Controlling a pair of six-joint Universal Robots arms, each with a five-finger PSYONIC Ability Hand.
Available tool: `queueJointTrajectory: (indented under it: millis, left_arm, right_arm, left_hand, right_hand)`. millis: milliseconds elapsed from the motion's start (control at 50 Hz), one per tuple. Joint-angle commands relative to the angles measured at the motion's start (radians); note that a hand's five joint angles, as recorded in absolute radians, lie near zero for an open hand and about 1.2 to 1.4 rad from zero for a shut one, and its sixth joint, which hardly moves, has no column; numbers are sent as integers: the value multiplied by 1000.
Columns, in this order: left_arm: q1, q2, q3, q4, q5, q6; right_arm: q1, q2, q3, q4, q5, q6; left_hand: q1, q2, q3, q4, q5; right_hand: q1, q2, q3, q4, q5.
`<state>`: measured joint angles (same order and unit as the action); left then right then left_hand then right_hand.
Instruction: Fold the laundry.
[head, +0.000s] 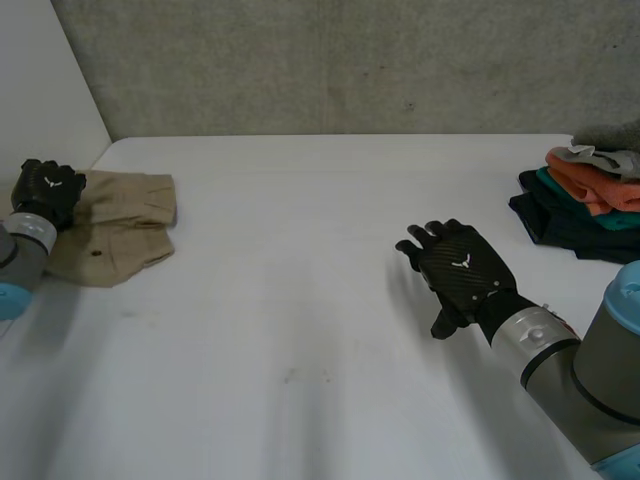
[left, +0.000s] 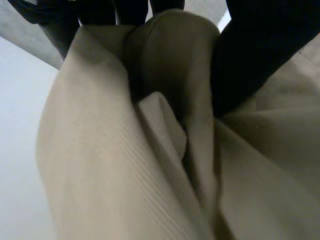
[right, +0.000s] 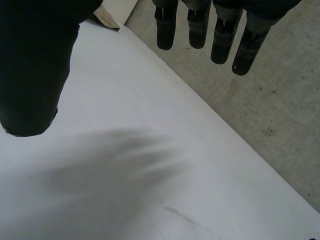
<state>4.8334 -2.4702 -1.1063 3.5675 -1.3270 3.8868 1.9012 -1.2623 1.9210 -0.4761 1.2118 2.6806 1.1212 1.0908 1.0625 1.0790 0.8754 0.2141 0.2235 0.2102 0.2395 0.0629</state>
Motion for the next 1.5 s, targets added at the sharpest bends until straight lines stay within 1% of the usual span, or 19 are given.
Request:
queueJointTrajectory:
  millis: [20,120,220,300,420,540,580,600,660,700,860,980,1100,1280,1360,1400,1440,1460,1500]
  left_arm:
    - [-69,69,-35,73,-6,-95]
    - [-155,229,-115,73,-9,-252]
    - [-323,429,-193,71,-3,-484]
    - [-435,522,-240,71,0,-595]
    - [-599,499,-299,74,6,-621]
    - [-764,352,-336,53,38,-615]
    - [-787,343,-351,33,45,-610]
    - [-802,349,-368,10,46,-607]
    - [-813,411,-388,-36,37,-586]
    - [-808,450,-392,-55,32,-573]
    - [-736,622,-472,-151,-102,-553]
    - [-735,697,-566,-219,-202,-557]
    - [-750,662,-607,-243,-233,-570]
    - [-794,453,-507,-237,-254,-590]
    - [-801,383,-460,-217,-308,-590]
    - [-805,356,-425,-184,-345,-590]
    - [-807,349,-409,-159,-366,-589]
    - [-807,347,-403,-148,-374,-587]
    - [-804,353,-394,-128,-388,-586]
  right_arm:
    - [-10,-5,3,-1,8,2]
    - [-48,-23,-10,-3,41,8]
    - [-93,-51,-22,-7,103,18]
    - [-114,-65,-28,-12,170,30]
    - [-143,-77,-43,-10,225,56]
    - [-151,-77,-53,-3,227,70]
    - [-151,-75,-51,-1,226,70]
    - [-151,-75,-53,-1,226,70]
    - [-151,-75,-53,1,227,68]
    - [-149,-75,-53,2,227,68]
    - [-151,-120,-69,48,224,53]
    - [-151,-172,-112,264,160,24]
    - [-140,-166,-137,470,43,13]
    - [-126,15,-160,389,32,13]
    - [-122,76,-183,341,46,15]
    - [-106,122,-206,321,54,15]
    - [-97,147,-221,312,57,13]
    - [-91,162,-238,306,57,12]
    - [-90,165,-249,303,54,15]
  left_hand:
    - [275,305,334,317,346]
    - [275,305,334,317,346]
    - [275,305,334,317,346]
    - [275,305,334,317,346]
    - [275,305,334,317,346]
    - [246,277,305,289,318]
    - [24,54,83,66,95]
    - [-242,-211,-183,-199,-170]
    - [-794,-764,-735,-752,-723]
    - [-866,-836,-808,-824,-795]
    - [-870,-839,-811,-827,-798]
    - [-872,-842,-814,-830,-801]
    - [-878,-848,-820,-836,-807]
    - [-852,-822,-793,-810,-781]
    - [-627,-596,-568,-584,-555]
    - [-363,-333,-305,-321,-292]
    - [-148,-118,-90,-106,-77]
    - [-22,8,36,20,49]
    - [274,305,333,317,346]
  right_hand:
    - [-40,-49,-36,-65,-63]
    - [-40,-49,-36,-65,-63]
    - [-40,-49,-36,-65,-63]
    - [-40,-49,-36,-65,-63]
    - [-40,-49,-36,-65,-63]
    - [-40,-49,-36,-65,-63]
    - [-40,-49,-36,-65,-63]
    - [-40,-49,-36,-65,-63]
    - [-40,-49,-36,-65,-63]
    - [-40,-49,-36,-65,-63]
    - [-40,-49,-36,-65,-63]
    - [-40,-49,-36,-65,-63]
    - [-40,-49,-36,-65,-63]
    - [-40,-49,-36,-65,-63]
    - [-40,-49,-36,-65,-63]
    - [31,22,35,6,8]
    - [286,277,290,261,263]
    - [674,665,678,649,651]
    - [1160,1151,1164,1135,1137]
